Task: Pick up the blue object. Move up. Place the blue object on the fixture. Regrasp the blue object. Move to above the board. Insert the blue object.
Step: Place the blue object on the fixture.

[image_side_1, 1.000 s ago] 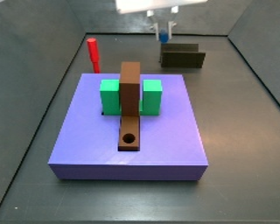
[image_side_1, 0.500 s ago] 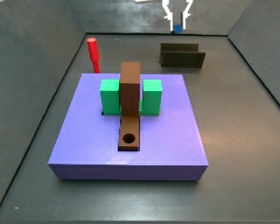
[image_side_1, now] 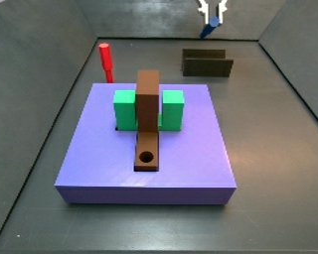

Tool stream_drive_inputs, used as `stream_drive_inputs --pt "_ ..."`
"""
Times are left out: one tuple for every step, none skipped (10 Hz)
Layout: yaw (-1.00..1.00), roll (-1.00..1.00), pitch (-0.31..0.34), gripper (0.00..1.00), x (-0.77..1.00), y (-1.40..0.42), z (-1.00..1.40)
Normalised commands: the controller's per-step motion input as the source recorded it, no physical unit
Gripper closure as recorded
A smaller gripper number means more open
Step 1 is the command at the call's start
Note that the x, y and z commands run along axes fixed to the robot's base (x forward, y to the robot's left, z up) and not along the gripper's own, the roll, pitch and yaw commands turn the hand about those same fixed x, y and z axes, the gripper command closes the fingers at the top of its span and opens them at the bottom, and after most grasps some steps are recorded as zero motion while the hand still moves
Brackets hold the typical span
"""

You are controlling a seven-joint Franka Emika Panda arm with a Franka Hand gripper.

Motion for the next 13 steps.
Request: stream_drive_inputs --pt "-0.03 -0.09 -0.154 1.0 0.0 0.05 -0.34" --pt "-0.04 0.0 -0.126 1.0 0.0 0.01 -0.38" --pt "-0.02 0.0 -0.08 1.0 0.0 0.05 -0.35" --pt "-0.03 0.0 0.0 1.0 0.0 0.06 -0.37" --pt "-0.06 0.0 0.0 1.0 0.0 0.09 -0.32" --pt "-0.08 -0.05 0.0 1.0 0.0 0.1 -0.3" --pt "-0.07 -0.1 0.0 1.0 0.0 0.1 -0.24" --pt "-0.05 -0.12 0.0 1.0 0.0 0.08 -0.21" --pt "-0.01 -0.22 0.0 1.0 0.04 0.03 -0.16" --pt "-0.04 -0.42 0.014 1.0 0.35 0.0 -0.05" --pt "-0.03 -0.4 0.0 1.0 0.37 0.0 -0.07" --pt "0.0 -0.21 0.0 1.0 0.21 0.0 -0.11" --pt "0.0 -0.1 0.0 1.0 0.12 0.04 -0.11"
